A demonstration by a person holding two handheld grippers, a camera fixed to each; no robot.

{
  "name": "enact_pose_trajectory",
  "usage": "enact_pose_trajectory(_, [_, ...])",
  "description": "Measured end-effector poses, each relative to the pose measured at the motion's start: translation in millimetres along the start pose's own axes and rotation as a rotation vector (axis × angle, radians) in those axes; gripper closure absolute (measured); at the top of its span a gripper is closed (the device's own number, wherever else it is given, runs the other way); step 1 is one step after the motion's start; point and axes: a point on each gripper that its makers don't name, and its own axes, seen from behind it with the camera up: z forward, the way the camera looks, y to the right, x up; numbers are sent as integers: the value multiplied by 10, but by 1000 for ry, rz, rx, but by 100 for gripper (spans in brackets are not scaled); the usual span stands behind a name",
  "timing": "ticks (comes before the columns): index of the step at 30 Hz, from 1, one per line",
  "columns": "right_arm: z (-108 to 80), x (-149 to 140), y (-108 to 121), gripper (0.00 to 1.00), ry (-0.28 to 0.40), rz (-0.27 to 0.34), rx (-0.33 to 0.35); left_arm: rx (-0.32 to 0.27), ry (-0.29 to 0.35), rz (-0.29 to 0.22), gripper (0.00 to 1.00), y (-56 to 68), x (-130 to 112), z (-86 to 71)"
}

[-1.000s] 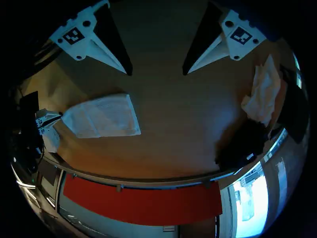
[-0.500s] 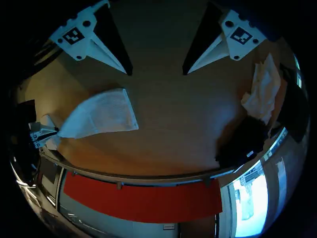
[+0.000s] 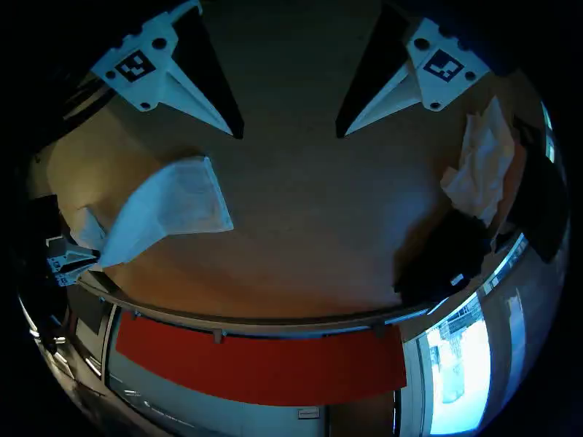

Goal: Fold towel

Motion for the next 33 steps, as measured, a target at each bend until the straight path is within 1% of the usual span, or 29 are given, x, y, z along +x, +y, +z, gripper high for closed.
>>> enact_pose_trajectory(8, [97,172,-118,96,17,-26,38,4,4,-8,6,-1,-1,-38])
enact_pose_trajectory(20, [335,342,-399,96,11,-94,115,12,6,-36,6,-17,-42,-99])
enact_pose_trajectory(29, [519,469,-614,96,11,-135,177,23,7,-53,7,-74,-73,-150])
enact_pose_trajectory(33, [629,513,-723,96,7,-152,206,30,10,-65,6,-101,-87,-175])
